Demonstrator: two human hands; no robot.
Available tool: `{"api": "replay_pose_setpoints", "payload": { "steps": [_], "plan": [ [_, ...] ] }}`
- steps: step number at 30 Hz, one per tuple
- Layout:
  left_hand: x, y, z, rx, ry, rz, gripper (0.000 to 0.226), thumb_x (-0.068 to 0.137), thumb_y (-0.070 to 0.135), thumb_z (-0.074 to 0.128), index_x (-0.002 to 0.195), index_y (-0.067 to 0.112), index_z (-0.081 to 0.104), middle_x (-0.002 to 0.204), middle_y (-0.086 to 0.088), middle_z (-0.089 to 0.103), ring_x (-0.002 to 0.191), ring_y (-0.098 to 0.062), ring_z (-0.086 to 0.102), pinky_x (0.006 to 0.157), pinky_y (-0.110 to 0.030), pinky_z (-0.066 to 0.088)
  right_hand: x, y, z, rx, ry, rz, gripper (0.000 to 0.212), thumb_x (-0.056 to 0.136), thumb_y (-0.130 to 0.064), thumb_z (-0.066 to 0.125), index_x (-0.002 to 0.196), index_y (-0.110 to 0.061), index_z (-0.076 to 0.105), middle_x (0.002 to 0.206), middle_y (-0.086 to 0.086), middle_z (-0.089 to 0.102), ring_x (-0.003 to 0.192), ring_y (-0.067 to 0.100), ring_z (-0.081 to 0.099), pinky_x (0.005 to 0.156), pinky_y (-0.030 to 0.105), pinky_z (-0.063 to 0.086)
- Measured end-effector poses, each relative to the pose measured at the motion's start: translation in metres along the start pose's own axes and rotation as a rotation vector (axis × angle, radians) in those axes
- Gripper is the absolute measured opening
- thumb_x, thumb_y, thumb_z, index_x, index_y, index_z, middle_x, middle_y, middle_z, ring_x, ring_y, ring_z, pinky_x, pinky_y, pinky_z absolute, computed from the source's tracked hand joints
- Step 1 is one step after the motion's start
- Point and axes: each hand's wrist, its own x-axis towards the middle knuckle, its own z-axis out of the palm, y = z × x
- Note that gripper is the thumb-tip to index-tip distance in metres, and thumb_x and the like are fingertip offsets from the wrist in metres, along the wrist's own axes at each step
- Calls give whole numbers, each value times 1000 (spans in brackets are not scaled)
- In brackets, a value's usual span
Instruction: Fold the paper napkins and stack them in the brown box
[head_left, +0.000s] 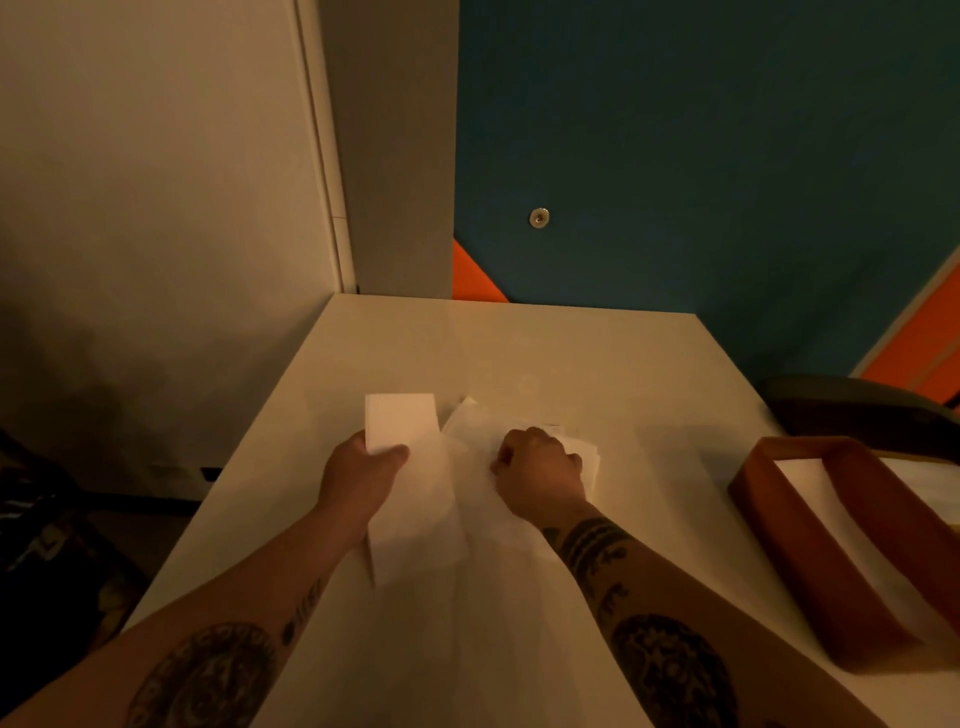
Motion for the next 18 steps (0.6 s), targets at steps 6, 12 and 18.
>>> {"api": "replay_pose_setpoints", "payload": {
  "steps": [6,12,18],
  "plan": [
    [0,4,1,-99,-24,-44,28,88,17,75,115,11,71,103,-14,75,91,-32,71,87,-46,58,0,20,-32,381,93,181,11,96,-28,56,97,-17,59,92,0,60,87,23,60,77,34,50],
    [-8,15,12,-346,-166,-215,26,94,17,69,120,12,68,107,-18,74,97,-38,71,91,-57,56,-13,33,-53,1080,124,391,14,96,-22,63,109,-19,66,101,5,70,87,24,67,74,42,61],
    [-22,23,32,-573,-234,-349,26,102,29,56,120,13,65,107,-15,73,94,-33,69,77,-43,54,-28,14,-36,1127,169,345,15,97,-23,64,110,-19,70,100,3,72,87,20,66,86,41,59]
  ]
}}
